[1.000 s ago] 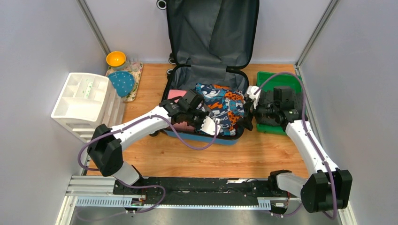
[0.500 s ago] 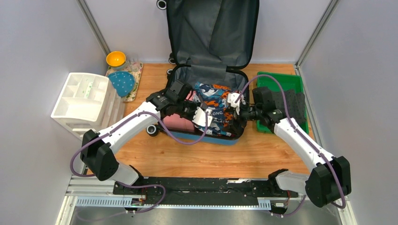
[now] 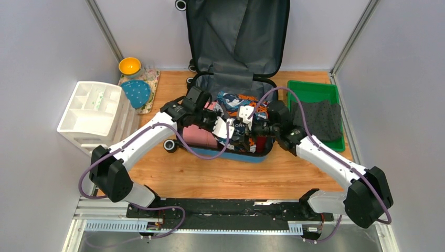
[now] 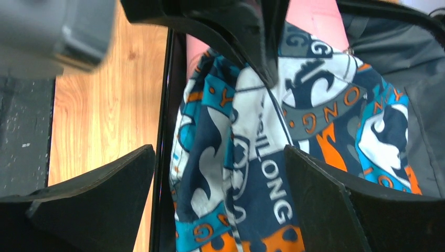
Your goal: Open, take out, and arrange the luggage
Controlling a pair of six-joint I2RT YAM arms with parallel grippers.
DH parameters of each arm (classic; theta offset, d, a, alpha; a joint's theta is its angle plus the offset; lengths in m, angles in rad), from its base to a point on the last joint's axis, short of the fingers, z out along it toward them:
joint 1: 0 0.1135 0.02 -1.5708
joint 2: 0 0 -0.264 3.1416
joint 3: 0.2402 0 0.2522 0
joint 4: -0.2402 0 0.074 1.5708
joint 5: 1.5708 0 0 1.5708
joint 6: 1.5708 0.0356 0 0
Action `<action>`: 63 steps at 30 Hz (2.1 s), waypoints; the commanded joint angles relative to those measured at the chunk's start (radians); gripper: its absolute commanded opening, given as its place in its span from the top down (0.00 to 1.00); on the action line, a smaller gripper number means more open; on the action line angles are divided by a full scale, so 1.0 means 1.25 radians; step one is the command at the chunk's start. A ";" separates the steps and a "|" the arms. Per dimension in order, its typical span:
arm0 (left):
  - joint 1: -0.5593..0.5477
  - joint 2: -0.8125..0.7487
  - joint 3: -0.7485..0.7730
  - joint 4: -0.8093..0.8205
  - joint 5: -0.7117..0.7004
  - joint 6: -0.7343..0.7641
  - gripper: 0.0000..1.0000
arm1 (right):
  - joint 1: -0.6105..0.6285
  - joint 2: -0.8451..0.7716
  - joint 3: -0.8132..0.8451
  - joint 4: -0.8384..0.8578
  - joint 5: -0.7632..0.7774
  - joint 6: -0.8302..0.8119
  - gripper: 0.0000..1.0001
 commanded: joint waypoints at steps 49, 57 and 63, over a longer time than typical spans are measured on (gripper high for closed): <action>0.154 -0.048 0.133 -0.033 0.278 -0.371 0.25 | 0.068 -0.031 0.024 -0.016 0.470 -0.047 1.00; 0.154 -0.095 0.012 0.138 0.218 -0.503 0.26 | -0.057 -0.067 0.154 -0.084 0.407 -0.076 1.00; 0.154 -0.100 -0.024 0.230 0.220 -0.582 0.26 | -0.202 -0.093 0.283 -0.171 0.312 -0.096 1.00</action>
